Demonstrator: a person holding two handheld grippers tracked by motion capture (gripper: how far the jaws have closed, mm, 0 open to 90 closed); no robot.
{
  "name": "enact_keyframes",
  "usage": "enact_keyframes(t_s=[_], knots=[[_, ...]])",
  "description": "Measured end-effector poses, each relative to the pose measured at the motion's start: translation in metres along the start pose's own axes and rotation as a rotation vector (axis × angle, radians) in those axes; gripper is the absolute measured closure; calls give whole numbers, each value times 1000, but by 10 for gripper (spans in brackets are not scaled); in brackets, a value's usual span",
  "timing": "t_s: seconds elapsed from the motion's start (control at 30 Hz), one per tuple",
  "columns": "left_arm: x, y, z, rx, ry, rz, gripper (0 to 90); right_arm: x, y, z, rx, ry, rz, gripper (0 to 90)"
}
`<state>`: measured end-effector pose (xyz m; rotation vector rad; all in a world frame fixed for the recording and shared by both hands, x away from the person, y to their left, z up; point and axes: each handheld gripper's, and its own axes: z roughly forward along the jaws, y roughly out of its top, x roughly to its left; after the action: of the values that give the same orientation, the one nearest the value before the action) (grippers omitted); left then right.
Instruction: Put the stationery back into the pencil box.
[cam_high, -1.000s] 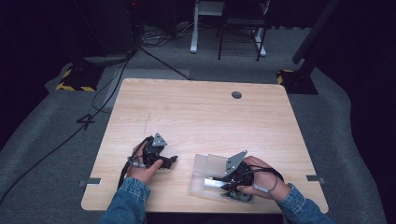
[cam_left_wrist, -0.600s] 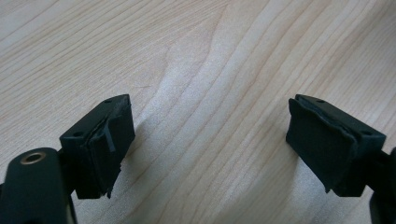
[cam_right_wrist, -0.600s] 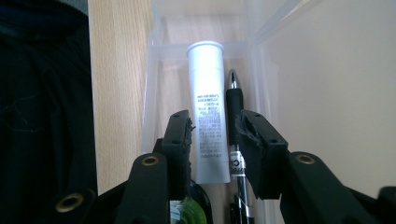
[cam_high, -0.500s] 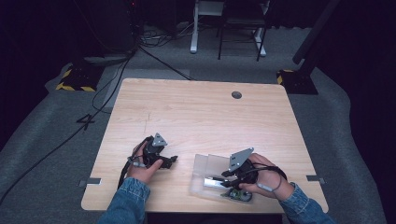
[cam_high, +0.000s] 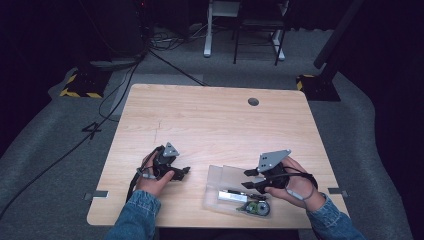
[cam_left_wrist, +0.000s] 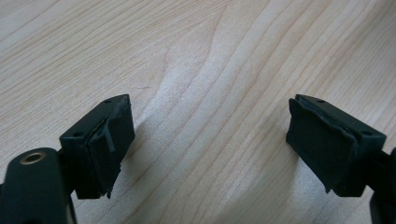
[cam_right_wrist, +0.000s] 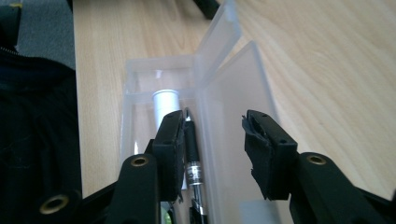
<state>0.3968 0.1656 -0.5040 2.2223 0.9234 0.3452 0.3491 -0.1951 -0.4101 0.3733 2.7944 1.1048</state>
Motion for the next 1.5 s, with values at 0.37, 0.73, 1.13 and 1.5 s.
enact_keyframes(t_s=[0.37, 0.73, 1.13, 1.5], knots=[[0, -1, -1, 1, 3, -6, 153, -22, -6, -34, -132, -116, 91, 420], [1, -4, -4, 2, 4, -9, 153, -48, -23, -62, -186, -244, 173, 384], [6, -4, -4, 2, -6, 2, 154, -81, -60, -78, -207, -358, 300, 376], [9, -3, -4, 4, -1, 11, 154, -107, -101, -76, -165, -456, 391, 371]])
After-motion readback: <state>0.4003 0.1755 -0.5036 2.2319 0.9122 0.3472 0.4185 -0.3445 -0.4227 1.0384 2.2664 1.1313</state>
